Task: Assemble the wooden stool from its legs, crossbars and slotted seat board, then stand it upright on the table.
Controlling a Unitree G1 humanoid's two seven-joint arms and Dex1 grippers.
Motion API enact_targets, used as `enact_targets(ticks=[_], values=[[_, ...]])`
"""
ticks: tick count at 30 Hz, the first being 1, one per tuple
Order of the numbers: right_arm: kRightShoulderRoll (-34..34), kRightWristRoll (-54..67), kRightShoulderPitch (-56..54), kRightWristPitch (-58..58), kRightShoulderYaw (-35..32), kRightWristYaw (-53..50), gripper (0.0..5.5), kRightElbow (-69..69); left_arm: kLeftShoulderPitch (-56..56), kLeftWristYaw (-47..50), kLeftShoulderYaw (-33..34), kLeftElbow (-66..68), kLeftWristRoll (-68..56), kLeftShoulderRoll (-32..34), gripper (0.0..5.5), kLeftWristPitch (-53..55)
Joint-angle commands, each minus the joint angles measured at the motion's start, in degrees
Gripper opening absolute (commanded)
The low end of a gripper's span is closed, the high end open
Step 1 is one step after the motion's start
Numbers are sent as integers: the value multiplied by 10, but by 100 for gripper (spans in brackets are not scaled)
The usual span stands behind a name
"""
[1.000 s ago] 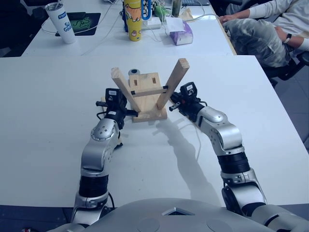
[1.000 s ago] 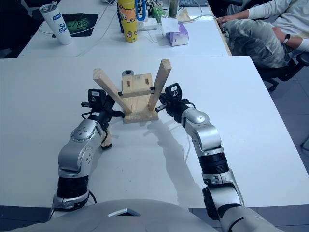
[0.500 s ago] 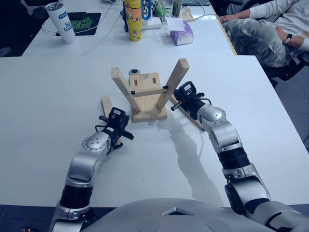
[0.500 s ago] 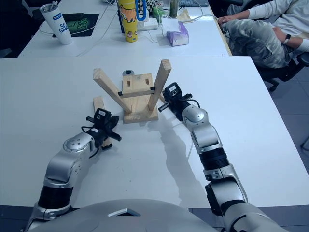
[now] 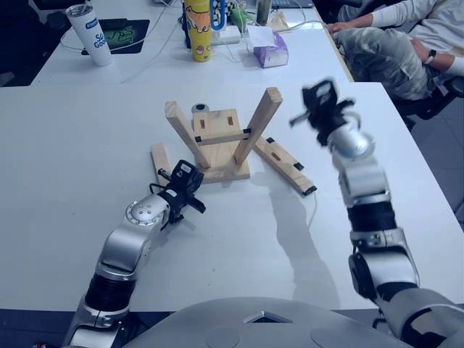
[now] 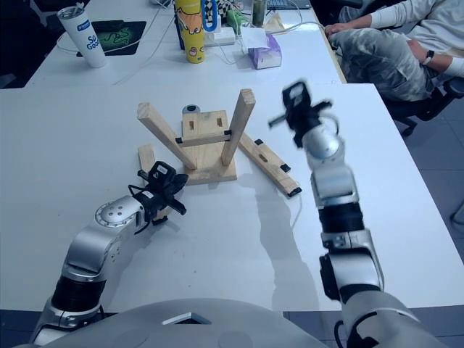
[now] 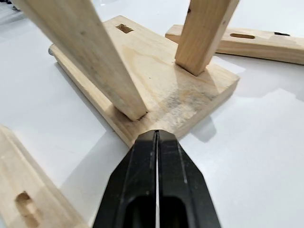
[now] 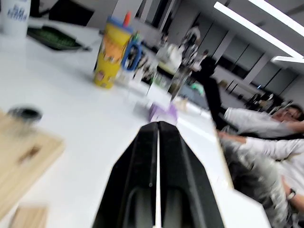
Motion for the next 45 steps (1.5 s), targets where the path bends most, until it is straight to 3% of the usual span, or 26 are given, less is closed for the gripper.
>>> enact_targets(ticks=[1, 7, 11, 14, 16, 25, 31, 35, 40, 42, 45], values=[[50, 100, -155, -33, -52, -5, 0, -113, -12, 10, 10, 13, 8, -3, 5, -7], [84, 248, -205, 95, -83, -9, 0, -196, -16, 13, 12, 17, 11, -4, 5, -11], [86, 278, -87, 236, -34, 7, 0, -167, -16, 17, 14, 18, 11, -6, 5, -13], [52, 256, 30, 304, 64, 45, 0, -180, -16, 18, 16, 16, 10, -6, 5, -12], [44, 256, 71, 336, 91, 55, 0, -194, -17, 18, 18, 17, 9, -6, 5, -12], [78, 249, 32, 287, 61, 38, 0, -176, -26, 29, 43, 13, 5, -13, 5, -19], [81, 239, 19, 266, 49, 38, 0, -156, -149, 78, 212, -3, -57, -35, 5, -63], [79, 234, 23, 265, 51, 42, 0, -151, -298, 96, 263, 10, -102, -36, 5, -95], [83, 229, 20, 262, 58, 42, 0, -142, -466, 126, 281, 37, -172, -54, 5, -61], [85, 230, 23, 265, 61, 42, 0, -145, -457, 130, 258, 59, -180, -61, 5, -11], [87, 228, 28, 271, 62, 40, 0, -152, -362, 115, 174, 105, -145, -58, 5, 23]])
